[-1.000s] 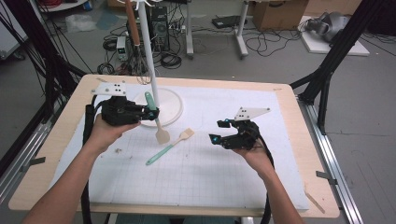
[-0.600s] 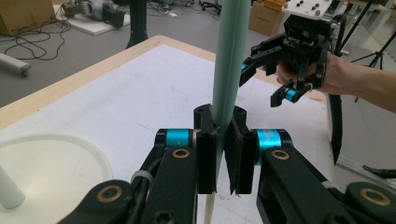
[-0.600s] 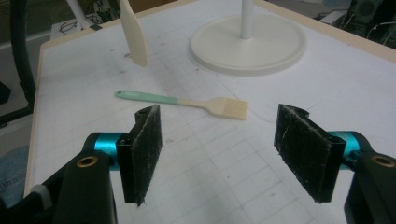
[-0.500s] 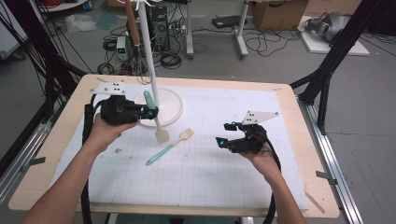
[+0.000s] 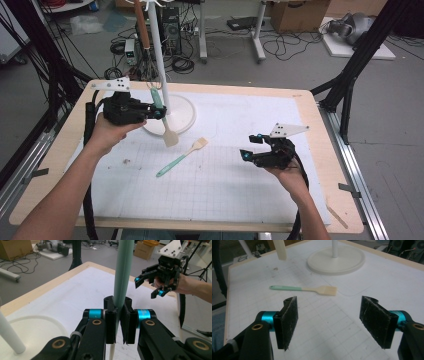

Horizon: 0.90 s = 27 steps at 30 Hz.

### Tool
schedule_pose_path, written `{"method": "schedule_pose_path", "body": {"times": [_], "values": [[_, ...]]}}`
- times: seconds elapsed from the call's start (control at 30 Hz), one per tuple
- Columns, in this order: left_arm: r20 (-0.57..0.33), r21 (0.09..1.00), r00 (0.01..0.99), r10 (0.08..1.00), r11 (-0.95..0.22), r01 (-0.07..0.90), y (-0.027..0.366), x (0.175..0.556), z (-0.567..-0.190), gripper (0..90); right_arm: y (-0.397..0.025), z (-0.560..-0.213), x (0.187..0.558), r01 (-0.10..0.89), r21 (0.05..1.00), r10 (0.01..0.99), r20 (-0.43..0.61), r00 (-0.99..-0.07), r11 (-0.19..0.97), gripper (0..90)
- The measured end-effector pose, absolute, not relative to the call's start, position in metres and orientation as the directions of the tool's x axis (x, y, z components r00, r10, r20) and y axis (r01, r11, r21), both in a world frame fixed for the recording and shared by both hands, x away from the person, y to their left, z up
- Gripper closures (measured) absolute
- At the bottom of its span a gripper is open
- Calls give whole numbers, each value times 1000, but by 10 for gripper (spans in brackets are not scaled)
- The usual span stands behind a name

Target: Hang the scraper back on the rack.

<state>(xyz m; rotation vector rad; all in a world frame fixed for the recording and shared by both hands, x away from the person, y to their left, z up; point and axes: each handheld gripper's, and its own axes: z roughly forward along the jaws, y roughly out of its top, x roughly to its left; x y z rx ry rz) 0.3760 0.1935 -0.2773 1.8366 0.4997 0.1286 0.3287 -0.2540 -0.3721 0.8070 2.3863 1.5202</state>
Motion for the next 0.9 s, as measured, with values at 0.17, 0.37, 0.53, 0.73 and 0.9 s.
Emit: {"method": "schedule_pose_path", "body": {"times": [0.17,0.37,0.53,0.73,0.9], "values": [[-150,933,902,404,-245,265,196,383,-266,831,-261,-372,324,323,892,557,101,-824,317,298],[-153,931,898,413,-243,271,200,393,-260,831,-264,-377,319,333,879,566,91,-820,341,283],[-155,930,900,408,-246,272,199,401,-254,831,-268,-383,317,343,878,575,98,-812,334,280],[-154,935,905,396,-237,263,201,407,-243,831,-271,-388,317,354,880,593,107,-798,317,278],[-158,936,911,380,-238,261,202,412,-235,832,-271,-387,317,344,884,590,100,-801,316,278]]}}
